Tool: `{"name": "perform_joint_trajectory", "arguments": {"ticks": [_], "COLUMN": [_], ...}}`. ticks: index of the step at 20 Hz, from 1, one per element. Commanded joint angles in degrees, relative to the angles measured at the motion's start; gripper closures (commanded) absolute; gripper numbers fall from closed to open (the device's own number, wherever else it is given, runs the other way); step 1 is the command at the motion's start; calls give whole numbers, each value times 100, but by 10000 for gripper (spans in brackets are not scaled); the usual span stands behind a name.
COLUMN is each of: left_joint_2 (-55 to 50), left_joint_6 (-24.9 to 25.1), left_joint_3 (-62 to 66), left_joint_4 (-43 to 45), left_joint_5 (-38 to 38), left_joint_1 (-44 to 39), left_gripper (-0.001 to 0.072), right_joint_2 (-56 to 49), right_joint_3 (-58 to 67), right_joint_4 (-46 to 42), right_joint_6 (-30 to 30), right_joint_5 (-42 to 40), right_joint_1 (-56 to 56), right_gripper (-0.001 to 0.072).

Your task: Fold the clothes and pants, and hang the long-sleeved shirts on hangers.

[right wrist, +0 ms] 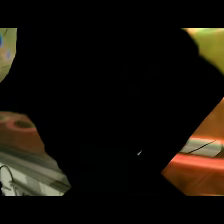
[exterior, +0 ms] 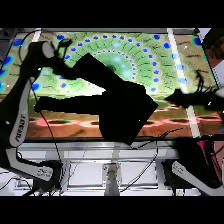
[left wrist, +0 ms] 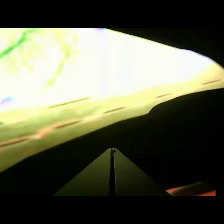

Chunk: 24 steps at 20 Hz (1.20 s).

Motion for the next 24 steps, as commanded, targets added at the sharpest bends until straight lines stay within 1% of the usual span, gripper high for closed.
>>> {"name": "perform_joint_trajectory", "arguments": {"ticks": [1,3,4,8,11,13,16,19,22,23,24], "left_joint_2": [476,750,848,933,933,935,935,935,935,935,935], "left_joint_6": [-22,-15,9,197,197,197,197,197,203,203,201], "left_joint_3": [-1191,-1749,-1928,-2052,-2052,-2052,-2052,-2052,-2052,-2052,-2052], "left_joint_4": [35,35,33,33,31,-11,-11,-55,-181,-181,-181], "left_joint_5": [-138,-101,-109,-85,-81,-85,-85,-87,-85,-85,-85], "left_joint_1": [745,1049,1161,1329,1338,1335,1335,1335,1335,1331,1329], "left_gripper": [704,703,703,703,703,702,703,703,702,703,703], "right_joint_2": [717,719,686,566,450,356,175,-22,-195,-221,-216], "right_joint_3": [-1917,-2406,-2535,-2562,-2562,-2562,-2559,-2524,-2474,-2470,-2463], "right_joint_4": [564,535,529,492,621,745,1075,1132,1117,1147,1154], "right_joint_6": [-372,-369,-372,-345,-243,-201,-208,-205,-210,-214,-275], "right_joint_5": [131,214,245,-28,-382,-765,-1078,-1652,-1989,-2061,-2048], "right_joint_1": [417,846,1115,2227,2865,3115,3348,3574,3696,3696,3696], "right_gripper": [652,306,290,290,290,290,290,291,292,367,531]}}
